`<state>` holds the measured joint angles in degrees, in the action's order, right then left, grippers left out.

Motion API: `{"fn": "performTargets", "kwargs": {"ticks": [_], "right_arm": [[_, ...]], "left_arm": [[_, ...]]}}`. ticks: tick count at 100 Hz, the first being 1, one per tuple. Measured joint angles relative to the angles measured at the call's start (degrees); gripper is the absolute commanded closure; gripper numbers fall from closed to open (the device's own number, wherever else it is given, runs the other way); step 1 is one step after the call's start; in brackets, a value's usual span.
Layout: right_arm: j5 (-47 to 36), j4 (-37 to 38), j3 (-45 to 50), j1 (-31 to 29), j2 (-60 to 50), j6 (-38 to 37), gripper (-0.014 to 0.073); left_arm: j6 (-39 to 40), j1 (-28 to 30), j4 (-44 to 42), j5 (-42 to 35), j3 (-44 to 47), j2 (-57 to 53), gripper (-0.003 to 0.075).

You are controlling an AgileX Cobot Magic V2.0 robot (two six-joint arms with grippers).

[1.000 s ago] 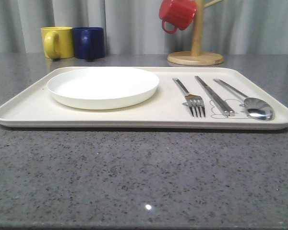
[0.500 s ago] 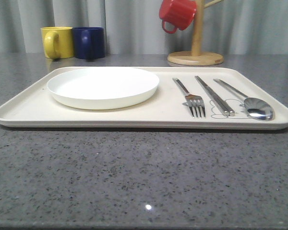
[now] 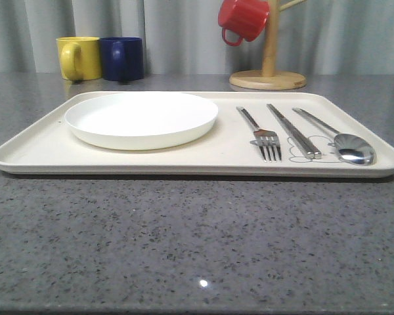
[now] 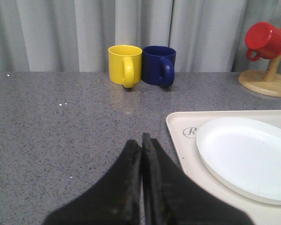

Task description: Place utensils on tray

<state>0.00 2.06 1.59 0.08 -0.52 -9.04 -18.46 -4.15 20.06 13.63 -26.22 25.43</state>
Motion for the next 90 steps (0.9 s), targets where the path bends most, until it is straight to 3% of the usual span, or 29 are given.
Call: {"fn": "performTargets", "kwargs": {"ticks": [15, 39, 90], "right_arm": [[0.0, 0.0, 0.0, 0.0, 0.0, 0.0, 0.0662], [0.0, 0.0, 0.0, 0.0, 0.0, 0.0, 0.0662], [0.0, 0.0, 0.0, 0.0, 0.0, 0.0, 0.0662]], "left_arm": [[1.4, 0.0, -5.0, -2.5, 3.1, -2.6, 0.0738], [16.1, 0.0, -20.9, -4.9, 10.3, -10.3, 0.0738], [18.5, 0.0, -24.0, -8.6, 25.9, -25.5, 0.0738]]}}
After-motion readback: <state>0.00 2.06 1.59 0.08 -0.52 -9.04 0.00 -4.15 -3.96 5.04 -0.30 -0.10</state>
